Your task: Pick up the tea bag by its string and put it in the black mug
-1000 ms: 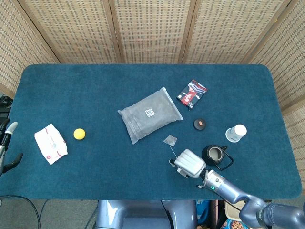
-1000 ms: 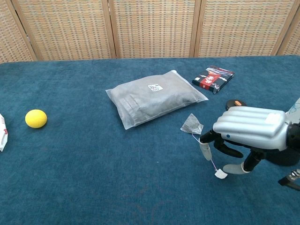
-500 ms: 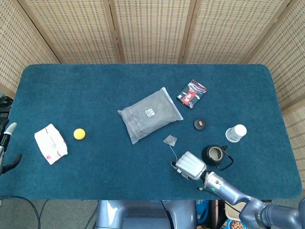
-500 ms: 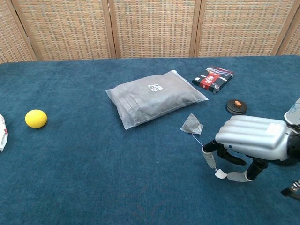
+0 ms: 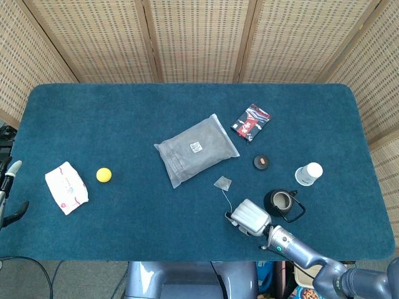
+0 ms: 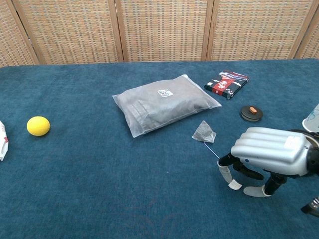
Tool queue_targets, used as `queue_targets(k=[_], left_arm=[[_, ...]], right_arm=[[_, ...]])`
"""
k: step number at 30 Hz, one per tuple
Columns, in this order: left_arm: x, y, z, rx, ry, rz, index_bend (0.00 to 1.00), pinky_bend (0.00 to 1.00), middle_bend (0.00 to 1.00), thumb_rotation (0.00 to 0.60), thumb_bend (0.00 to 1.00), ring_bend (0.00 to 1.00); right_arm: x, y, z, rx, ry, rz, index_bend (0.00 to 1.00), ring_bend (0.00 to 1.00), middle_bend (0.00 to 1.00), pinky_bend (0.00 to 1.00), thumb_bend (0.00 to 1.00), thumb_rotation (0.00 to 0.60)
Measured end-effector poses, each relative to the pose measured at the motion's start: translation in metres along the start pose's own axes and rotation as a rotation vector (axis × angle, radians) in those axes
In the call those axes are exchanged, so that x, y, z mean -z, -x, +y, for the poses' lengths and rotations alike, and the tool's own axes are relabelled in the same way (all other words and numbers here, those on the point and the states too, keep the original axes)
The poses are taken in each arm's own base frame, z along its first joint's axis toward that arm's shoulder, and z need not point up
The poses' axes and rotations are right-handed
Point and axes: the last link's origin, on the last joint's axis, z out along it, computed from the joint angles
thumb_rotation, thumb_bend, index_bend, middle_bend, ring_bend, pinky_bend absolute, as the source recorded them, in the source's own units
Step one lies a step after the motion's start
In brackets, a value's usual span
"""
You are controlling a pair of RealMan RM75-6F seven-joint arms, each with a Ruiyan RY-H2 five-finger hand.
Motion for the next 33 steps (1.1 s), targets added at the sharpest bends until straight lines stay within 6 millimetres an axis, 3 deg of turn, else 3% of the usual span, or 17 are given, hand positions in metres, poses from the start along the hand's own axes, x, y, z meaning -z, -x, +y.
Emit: queue_targets(k=[33], left_arm=[[0.0008,0.0046,-0.0042,0.005,-0.011,-0.008,0.03,0.0,0.0,0.6,0.32,0.0]], right_arm=[[-0.0067,0.0071,-0.0001,-0.004,0.01,-0.011,0.52,0.88,0.86,0.92,0.5,0.6]])
